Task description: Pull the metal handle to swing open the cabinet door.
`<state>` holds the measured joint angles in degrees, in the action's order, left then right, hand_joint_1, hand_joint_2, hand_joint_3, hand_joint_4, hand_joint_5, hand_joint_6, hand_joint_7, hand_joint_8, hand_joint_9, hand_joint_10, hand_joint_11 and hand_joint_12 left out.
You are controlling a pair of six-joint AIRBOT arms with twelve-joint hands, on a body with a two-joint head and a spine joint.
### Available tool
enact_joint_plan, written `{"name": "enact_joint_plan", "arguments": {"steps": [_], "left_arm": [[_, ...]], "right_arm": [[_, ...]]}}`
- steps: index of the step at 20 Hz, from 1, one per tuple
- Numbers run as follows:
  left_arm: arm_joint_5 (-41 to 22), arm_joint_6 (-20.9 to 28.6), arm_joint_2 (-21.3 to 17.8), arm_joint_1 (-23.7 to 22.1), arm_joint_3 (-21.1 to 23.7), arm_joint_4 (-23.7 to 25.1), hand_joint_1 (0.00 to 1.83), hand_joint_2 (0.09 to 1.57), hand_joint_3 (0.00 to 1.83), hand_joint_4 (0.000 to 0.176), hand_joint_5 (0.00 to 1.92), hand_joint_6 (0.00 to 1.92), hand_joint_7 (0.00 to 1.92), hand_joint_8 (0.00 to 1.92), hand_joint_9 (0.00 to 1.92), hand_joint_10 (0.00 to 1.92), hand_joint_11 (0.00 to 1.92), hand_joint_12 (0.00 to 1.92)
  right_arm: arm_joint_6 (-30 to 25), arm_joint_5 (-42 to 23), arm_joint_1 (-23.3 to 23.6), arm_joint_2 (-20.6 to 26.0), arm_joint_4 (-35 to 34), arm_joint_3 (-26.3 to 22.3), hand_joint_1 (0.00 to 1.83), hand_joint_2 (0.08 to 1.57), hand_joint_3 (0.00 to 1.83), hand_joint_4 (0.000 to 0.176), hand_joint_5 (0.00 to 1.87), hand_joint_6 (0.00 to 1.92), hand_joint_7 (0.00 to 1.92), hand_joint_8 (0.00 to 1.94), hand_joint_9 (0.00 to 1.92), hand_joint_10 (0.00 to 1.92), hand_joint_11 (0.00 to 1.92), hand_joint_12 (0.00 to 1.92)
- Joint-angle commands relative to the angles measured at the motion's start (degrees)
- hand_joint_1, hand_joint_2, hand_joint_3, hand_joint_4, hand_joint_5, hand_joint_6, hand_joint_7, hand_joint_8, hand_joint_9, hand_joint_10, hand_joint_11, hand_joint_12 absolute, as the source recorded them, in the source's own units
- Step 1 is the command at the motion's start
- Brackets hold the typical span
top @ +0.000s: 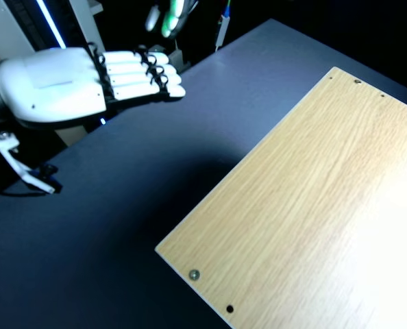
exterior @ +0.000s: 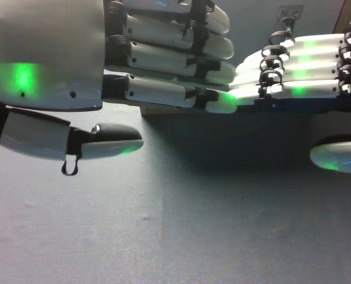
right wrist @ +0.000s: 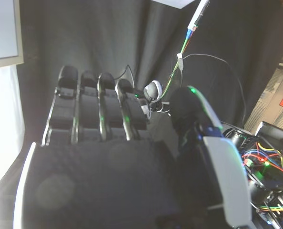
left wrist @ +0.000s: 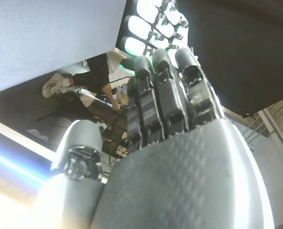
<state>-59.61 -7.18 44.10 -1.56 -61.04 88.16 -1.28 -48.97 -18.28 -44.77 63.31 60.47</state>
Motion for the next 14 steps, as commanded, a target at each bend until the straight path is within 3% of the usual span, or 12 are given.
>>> {"name": "enact_joint_plan", "arguments": {"steps": [1, 11, 14], "left_arm": [[-1.16, -0.07, -0.31, -0.54, -0.09, -5.34, 0.00, 1.56, 0.07, 0.000, 0.25, 0.00, 0.28, 0.00, 0.26, 0.00, 0.00, 0.59], [-1.16, -0.07, -0.31, -0.54, -0.09, -5.34, 0.00, 1.57, 0.05, 0.000, 0.25, 0.00, 0.27, 0.00, 0.25, 0.00, 0.00, 0.59], [-1.16, -0.07, -0.31, -0.54, -0.09, -5.34, 0.00, 1.57, 0.04, 0.000, 0.26, 0.00, 0.28, 0.00, 0.26, 0.00, 0.00, 0.60]], "right_arm": [[-0.09, -3.66, 0.68, 0.13, -4.07, -0.15, 0.00, 1.57, 0.10, 0.000, 0.02, 0.00, 0.04, 0.00, 0.04, 0.01, 0.00, 0.26], [-0.09, -3.50, 0.21, -0.15, -4.48, 1.03, 0.00, 1.57, 0.11, 0.000, 0.02, 0.00, 0.04, 0.00, 0.04, 0.00, 0.00, 0.26], [-0.09, -0.66, -0.16, -0.32, -4.70, 1.21, 0.00, 1.57, 0.10, 0.000, 0.03, 0.00, 0.05, 0.00, 0.05, 0.00, 0.00, 0.27]]}}
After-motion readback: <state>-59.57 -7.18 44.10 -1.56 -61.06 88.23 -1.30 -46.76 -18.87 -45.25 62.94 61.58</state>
